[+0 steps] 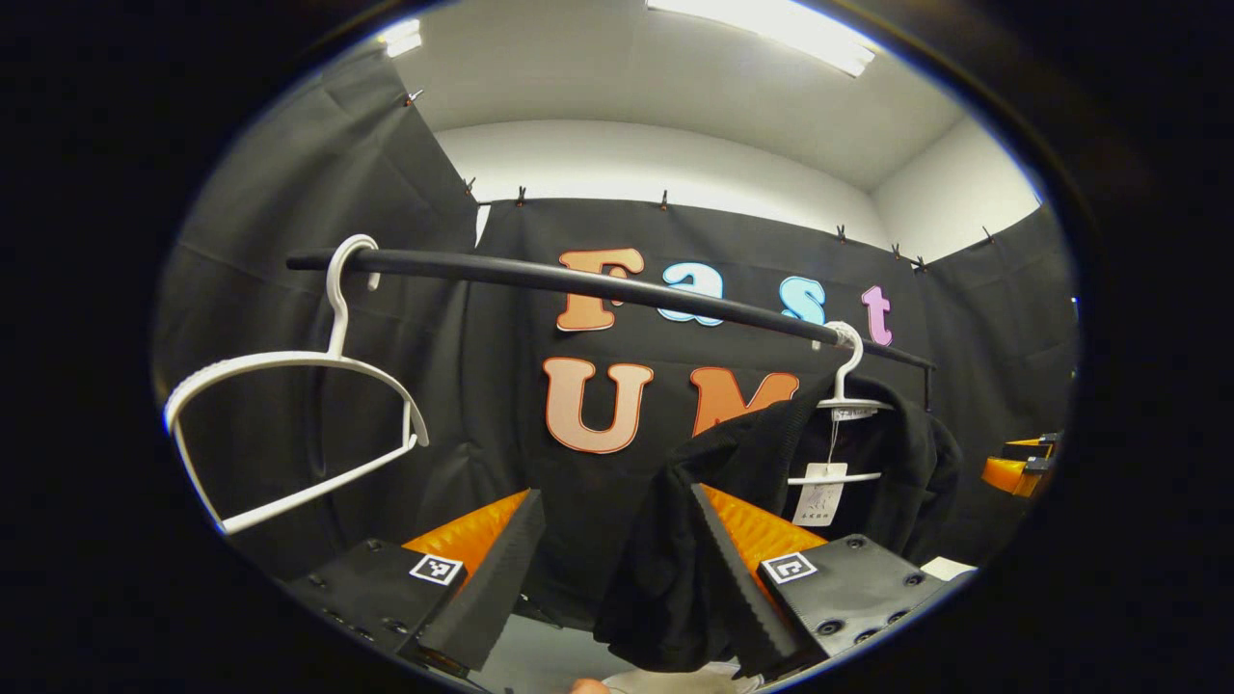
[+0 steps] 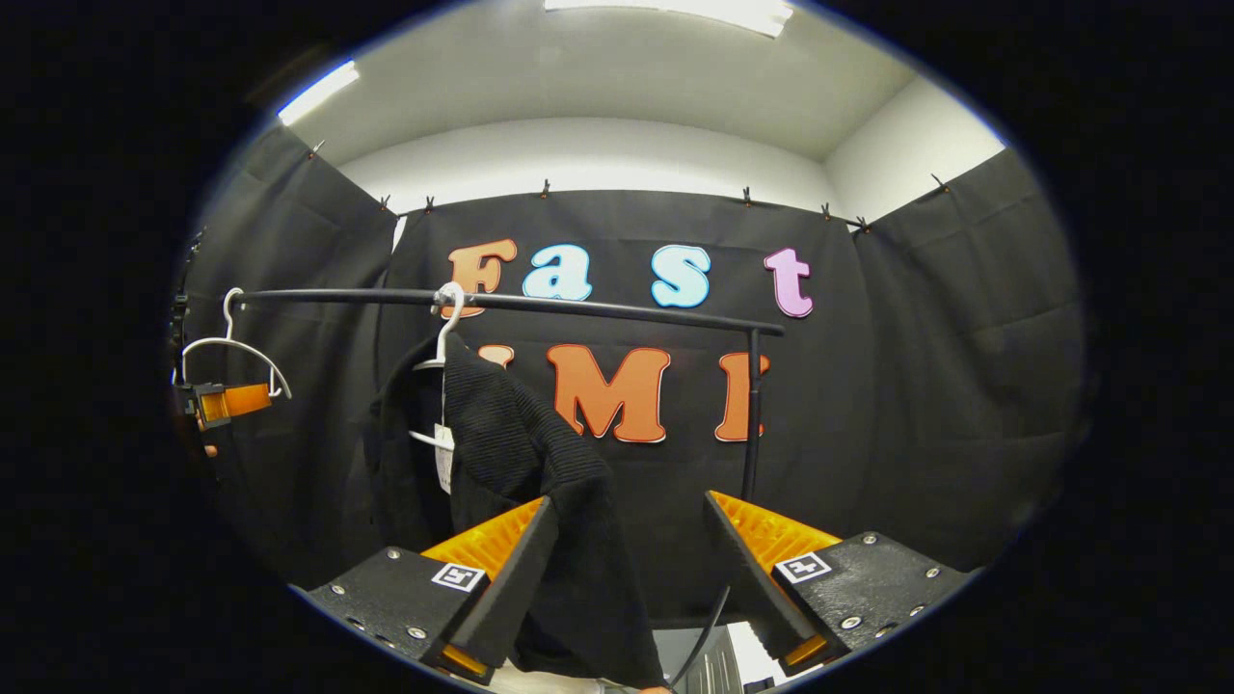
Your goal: Grasp the clothes on the hanger with both hands and then place them into the laundry hamper below.
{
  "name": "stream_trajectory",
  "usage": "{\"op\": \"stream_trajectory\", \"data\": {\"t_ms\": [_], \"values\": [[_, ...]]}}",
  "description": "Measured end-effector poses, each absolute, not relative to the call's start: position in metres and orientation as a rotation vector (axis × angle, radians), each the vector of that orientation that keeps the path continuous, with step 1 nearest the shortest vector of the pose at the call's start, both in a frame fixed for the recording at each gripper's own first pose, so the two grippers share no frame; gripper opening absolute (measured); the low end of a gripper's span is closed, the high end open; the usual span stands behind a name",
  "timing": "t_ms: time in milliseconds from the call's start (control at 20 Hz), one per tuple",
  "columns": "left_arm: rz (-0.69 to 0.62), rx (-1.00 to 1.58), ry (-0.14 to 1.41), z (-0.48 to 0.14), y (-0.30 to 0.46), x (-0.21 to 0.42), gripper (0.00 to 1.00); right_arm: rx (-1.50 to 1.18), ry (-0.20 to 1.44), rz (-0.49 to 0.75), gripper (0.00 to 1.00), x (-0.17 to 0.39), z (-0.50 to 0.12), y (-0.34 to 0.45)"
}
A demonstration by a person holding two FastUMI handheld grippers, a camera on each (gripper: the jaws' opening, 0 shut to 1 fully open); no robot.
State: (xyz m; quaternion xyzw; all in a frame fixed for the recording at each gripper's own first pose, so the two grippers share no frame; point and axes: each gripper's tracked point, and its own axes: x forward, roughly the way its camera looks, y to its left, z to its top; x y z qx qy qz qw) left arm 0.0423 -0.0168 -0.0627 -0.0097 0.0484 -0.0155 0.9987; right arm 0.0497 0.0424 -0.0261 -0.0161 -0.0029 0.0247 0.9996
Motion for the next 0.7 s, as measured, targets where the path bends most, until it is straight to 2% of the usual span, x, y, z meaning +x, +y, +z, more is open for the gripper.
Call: {"op": "stream_trajectory", "data": {"t_ms": [350,400,600,650,700], "values": [[-0.050,-0.013,0.108,-0.071,-0.019,0.045,0.97,-0.009,0.031,0.143,1.00,0.065,-0.049,0.098],[-0.055,-0.011,0.107,-0.071,-0.021,0.045,0.93,-0.008,0.037,0.156,1.00,0.066,-0.053,0.107],[-0.069,-0.008,0.101,-0.076,-0.028,0.044,0.97,0.006,0.056,0.198,1.00,0.068,-0.072,0.138],[-0.075,-0.007,0.103,-0.079,-0.029,0.042,0.93,0.011,0.061,0.203,1.00,0.069,-0.076,0.145],[-0.077,-0.004,0.104,-0.080,-0.031,0.043,0.93,0.017,0.058,0.202,0.94,0.072,-0.078,0.149]]}}
